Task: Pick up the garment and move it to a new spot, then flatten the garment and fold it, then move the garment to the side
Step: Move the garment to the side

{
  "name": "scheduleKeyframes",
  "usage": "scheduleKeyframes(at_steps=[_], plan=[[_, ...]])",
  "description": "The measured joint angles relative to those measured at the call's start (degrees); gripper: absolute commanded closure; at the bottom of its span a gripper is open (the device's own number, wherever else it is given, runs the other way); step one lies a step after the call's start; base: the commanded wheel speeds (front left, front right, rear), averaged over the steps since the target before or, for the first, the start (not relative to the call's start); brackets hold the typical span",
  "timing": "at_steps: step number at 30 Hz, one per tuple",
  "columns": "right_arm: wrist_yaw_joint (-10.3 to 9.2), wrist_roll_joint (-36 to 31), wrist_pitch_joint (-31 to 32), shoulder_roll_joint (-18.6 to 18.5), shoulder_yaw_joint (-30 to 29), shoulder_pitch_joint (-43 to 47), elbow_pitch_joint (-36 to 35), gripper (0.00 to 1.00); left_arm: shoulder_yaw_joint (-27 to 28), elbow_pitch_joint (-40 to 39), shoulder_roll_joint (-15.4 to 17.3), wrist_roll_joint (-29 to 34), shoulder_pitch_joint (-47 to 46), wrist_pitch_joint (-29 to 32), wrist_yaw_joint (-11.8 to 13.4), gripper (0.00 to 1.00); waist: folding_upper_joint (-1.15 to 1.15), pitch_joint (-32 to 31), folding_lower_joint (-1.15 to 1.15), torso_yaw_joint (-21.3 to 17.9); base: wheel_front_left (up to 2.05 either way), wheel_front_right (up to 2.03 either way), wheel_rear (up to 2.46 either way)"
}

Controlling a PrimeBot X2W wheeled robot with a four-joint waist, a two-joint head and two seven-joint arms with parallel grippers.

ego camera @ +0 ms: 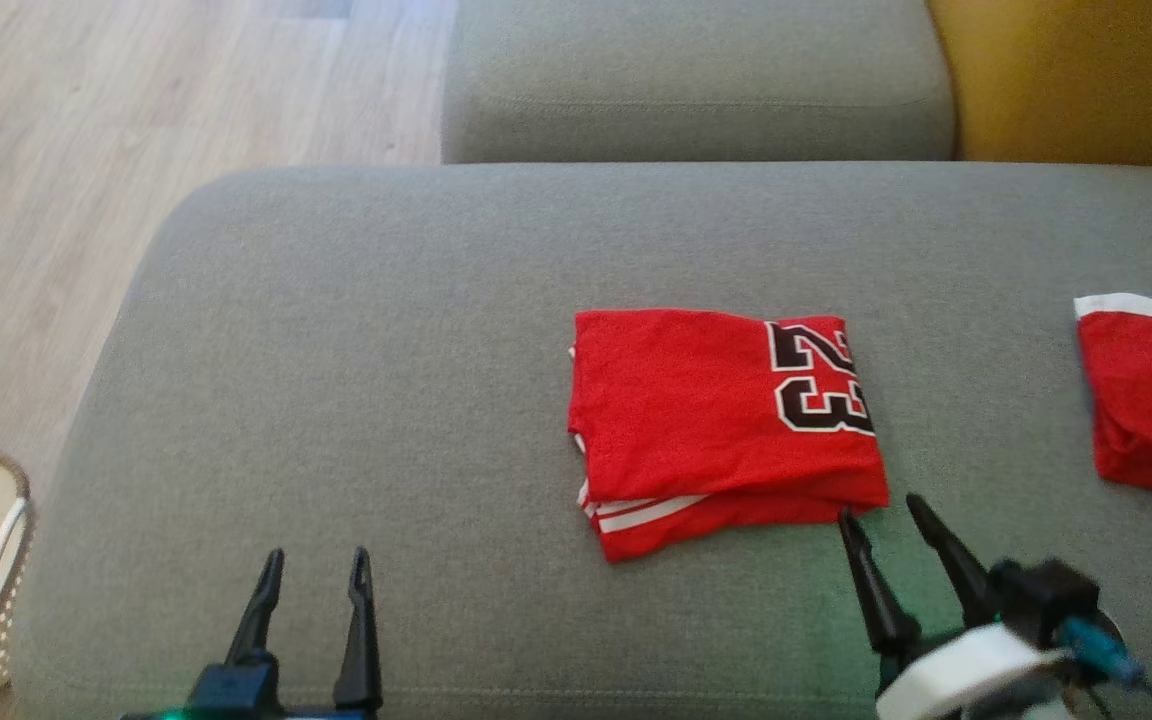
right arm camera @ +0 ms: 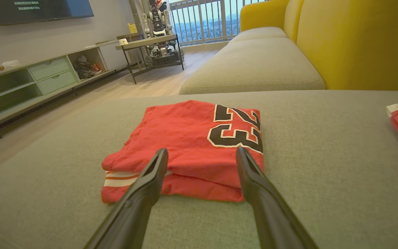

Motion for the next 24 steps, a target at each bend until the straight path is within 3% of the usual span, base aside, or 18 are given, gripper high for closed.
scheduleKeyframes(at_steps=[3,6,16,24], plan=[[0.00,1.85,0.00,0.04,-0.94,-4.32,5.25,0.00,-0.96,0.02,-0.04,0.01,-0.56,0.00,-0.08,0.00,0.00,0.76,0.00,1.00,0.00,0.00,0.00],[0.00,4.23,0.12,0.09,-4.99,-12.93,15.95,0.00,-1.91,0.03,-0.05,0.32,-1.74,0.00,-0.13,0.00,0.00,2.22,0.00,2.38,0.00,0.00,0.00],[0.00,-4.77,5.99,-0.21,-20.12,-31.09,33.89,0.00,-5.24,0.27,-0.12,-0.63,-6.73,0.00,0.01,0.00,0.00,7.51,0.01,5.93,0.00,0.00,0.00],[0.01,-13.27,9.95,-0.24,-26.61,-35.82,42.58,0.00,-6.38,0.66,-0.16,-0.79,-9.17,0.00,0.26,0.00,0.00,10.79,0.00,7.22,0.00,0.00,0.00]])
